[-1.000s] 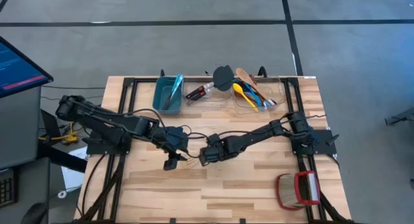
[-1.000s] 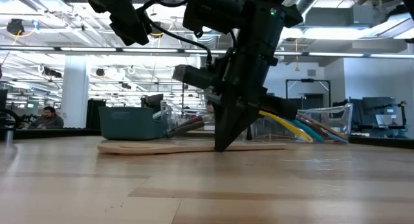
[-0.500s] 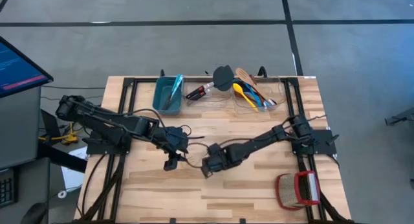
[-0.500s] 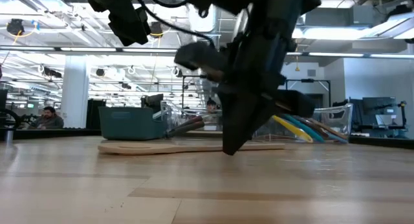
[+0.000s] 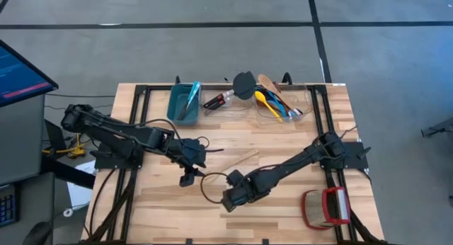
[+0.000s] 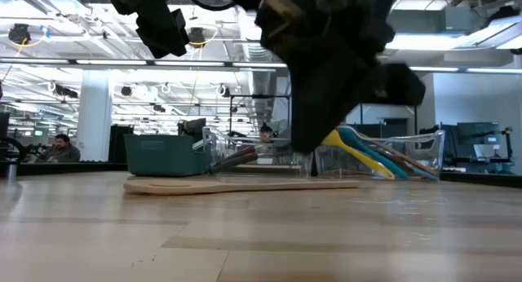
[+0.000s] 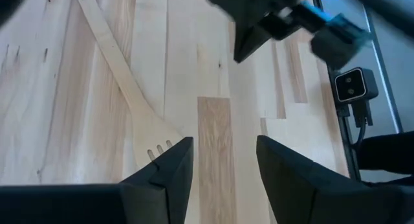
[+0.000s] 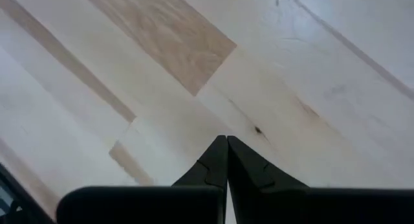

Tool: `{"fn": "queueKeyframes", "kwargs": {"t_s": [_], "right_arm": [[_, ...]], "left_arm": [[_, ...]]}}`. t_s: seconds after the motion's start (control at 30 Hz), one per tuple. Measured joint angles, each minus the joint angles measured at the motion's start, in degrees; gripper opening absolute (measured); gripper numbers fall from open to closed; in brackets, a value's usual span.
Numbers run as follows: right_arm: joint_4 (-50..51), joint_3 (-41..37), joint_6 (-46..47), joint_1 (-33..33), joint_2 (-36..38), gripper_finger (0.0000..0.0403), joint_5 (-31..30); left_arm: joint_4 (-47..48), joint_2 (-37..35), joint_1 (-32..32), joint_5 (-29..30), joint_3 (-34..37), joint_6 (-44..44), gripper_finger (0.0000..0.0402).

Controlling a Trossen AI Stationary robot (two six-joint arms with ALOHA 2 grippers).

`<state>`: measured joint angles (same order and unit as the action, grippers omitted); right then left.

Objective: Pick & Place Kitchen Items
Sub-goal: Put the brown slotted serving spoon into the right transparent bin

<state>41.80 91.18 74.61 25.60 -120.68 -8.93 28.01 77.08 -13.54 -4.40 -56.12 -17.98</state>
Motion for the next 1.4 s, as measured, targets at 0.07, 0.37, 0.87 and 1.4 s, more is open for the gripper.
{"fn": "queueKeyframes", "kwargs": {"t_s": [0.07,0.37,0.87,1.4], "right_arm": [[3.7,2.5,0.0,0.3,0.0,0.0000,0.0],[17.9,13.8,-3.2,0.3,0.0,0.0000,-5.4],[34.8,28.4,-8.9,1.5,0.1,0.0000,-8.9],[47.9,37.2,-12.3,2.6,2.4,0.0000,-12.5]], "left_arm": [[0.0,0.0,0.0,0.0,0.0,-1.5,0.0159],[0.0,0.0,0.0,0.0,0.0,-2.4,0.0159],[-5.0,0.0,-1.4,1.5,8.3,-6.9,0.0159],[-23.6,0.0,-1.5,1.6,22.5,-17.1,0.0159]]}}
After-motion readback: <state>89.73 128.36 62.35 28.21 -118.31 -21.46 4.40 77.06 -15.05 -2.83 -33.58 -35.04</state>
